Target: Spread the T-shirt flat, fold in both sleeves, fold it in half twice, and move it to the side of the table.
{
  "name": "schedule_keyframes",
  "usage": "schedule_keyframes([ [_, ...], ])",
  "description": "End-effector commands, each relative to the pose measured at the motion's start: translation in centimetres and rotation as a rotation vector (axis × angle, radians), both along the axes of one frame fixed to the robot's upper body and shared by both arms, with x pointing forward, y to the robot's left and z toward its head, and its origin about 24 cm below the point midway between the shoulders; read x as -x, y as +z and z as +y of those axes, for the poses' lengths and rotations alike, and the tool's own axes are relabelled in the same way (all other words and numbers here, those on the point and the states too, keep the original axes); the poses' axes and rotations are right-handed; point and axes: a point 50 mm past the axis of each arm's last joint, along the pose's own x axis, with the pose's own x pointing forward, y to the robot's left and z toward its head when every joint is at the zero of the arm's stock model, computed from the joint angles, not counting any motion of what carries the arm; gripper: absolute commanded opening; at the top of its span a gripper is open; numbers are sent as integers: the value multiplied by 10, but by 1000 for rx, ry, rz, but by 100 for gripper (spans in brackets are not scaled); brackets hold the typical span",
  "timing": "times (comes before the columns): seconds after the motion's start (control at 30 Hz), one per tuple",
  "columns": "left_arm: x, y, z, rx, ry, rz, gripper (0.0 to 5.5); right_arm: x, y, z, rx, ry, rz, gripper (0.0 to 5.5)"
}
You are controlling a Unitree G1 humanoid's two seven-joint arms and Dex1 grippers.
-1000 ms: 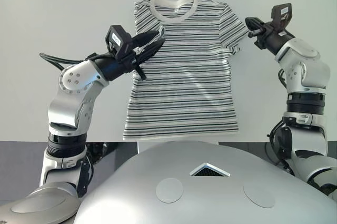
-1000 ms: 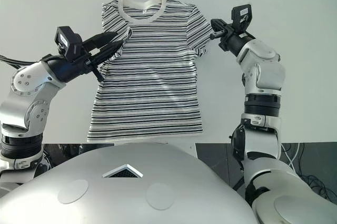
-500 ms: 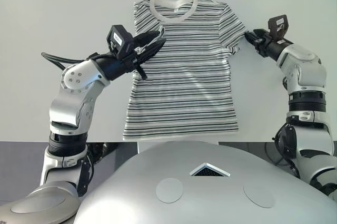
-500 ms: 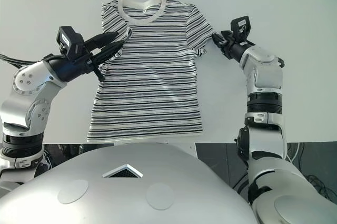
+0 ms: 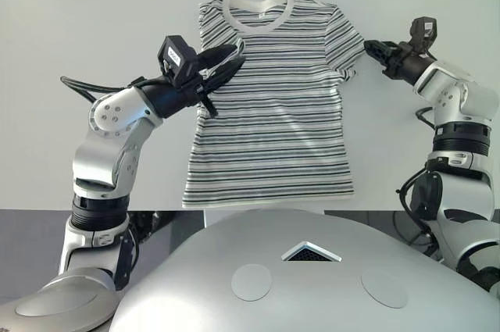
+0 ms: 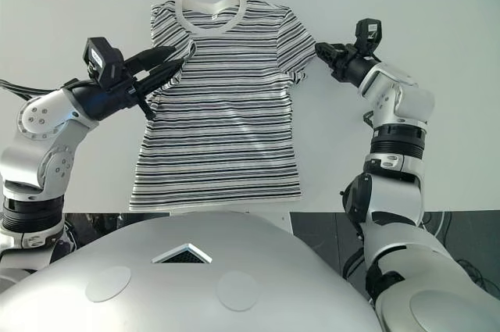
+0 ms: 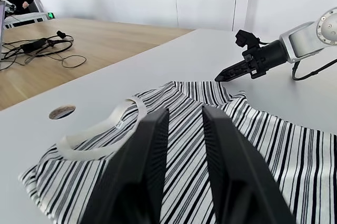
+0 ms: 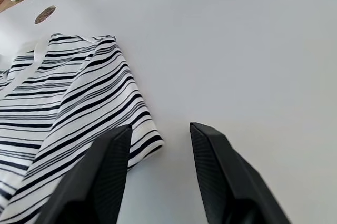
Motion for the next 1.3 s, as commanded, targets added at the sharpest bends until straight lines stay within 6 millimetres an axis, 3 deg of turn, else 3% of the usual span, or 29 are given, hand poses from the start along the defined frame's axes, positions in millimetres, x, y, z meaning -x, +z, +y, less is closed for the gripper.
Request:
schedule_keyframes([
  [0.03, -2, 1, 3, -28, 14, -1, 116, -2, -5, 9, 21, 26, 19, 207],
  [0.47, -2, 1, 2, -22, 13, 0, 116, 3, -6, 18, 45, 99, 17, 207],
  [0.83, -3, 1, 1, -21, 11, -1, 116, 3, -6, 14, 43, 69, 2, 2],
  [1.1, -3, 1, 0, -19, 13, 0, 116, 3, -3, 15, 64, 74, -30, 2],
  [1.3, -3, 1, 0, -18, 12, -1, 116, 6, 16, 37, 137, 151, -138, 2],
])
